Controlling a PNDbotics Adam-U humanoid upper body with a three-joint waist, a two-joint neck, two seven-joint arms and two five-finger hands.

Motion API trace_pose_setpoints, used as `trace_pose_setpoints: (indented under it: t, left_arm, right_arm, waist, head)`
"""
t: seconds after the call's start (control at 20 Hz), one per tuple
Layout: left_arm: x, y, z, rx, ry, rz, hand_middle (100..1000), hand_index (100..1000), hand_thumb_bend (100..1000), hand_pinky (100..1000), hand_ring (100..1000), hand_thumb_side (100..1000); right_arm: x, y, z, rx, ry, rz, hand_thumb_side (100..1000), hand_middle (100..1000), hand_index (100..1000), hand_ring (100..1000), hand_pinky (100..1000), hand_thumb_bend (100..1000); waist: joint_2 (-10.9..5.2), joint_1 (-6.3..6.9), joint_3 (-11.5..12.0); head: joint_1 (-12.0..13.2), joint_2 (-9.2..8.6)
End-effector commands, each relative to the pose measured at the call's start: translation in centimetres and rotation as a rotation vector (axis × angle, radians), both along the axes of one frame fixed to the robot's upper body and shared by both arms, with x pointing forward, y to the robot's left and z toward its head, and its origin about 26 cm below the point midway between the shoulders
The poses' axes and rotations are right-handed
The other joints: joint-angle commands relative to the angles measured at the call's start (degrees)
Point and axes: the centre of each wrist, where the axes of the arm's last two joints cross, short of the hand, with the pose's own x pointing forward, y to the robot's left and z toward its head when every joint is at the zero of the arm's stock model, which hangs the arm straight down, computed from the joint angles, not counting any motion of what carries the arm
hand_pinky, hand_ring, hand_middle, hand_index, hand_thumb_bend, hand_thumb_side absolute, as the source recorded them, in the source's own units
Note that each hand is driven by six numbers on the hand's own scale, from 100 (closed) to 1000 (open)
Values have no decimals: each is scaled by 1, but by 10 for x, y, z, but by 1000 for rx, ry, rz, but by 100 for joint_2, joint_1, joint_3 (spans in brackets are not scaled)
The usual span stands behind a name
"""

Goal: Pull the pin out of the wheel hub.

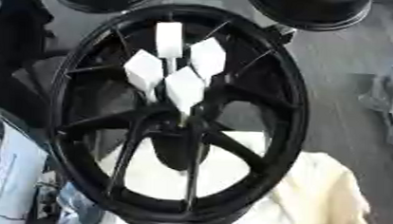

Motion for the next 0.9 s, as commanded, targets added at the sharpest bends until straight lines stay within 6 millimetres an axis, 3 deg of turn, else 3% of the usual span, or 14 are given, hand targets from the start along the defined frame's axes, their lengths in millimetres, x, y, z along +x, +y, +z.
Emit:
trace_pose_setpoints:
  t: [0.05,0.45,0.65,0.9]
  left_arm:
    - [-1,2,10,26,-27,0,744,720,270,737,767,801]
    - [-1,2,9,34,-21,-2,744,720,269,737,767,799]
    - [-1,3,9,40,-17,-2,744,719,268,737,767,799]
    - [-1,3,9,49,-14,-6,744,719,266,737,767,799]
  right_arm:
    - [-1,-3,11,-17,-23,2,273,655,788,710,913,145]
    - [0,-3,17,-45,-27,19,269,664,794,718,912,143]
    - [-2,-1,46,-158,-57,67,254,675,800,729,908,147]
    - [-7,6,96,-329,-100,126,235,699,815,751,904,163]
  waist:
    - [-148,-29,8]
    - [-212,-65,34]
    - [-240,-91,50]
    - [-261,-120,44]
  head:
    - [-38,-60]
    - [-88,-3]
    - [-136,41]
    - [-156,68]
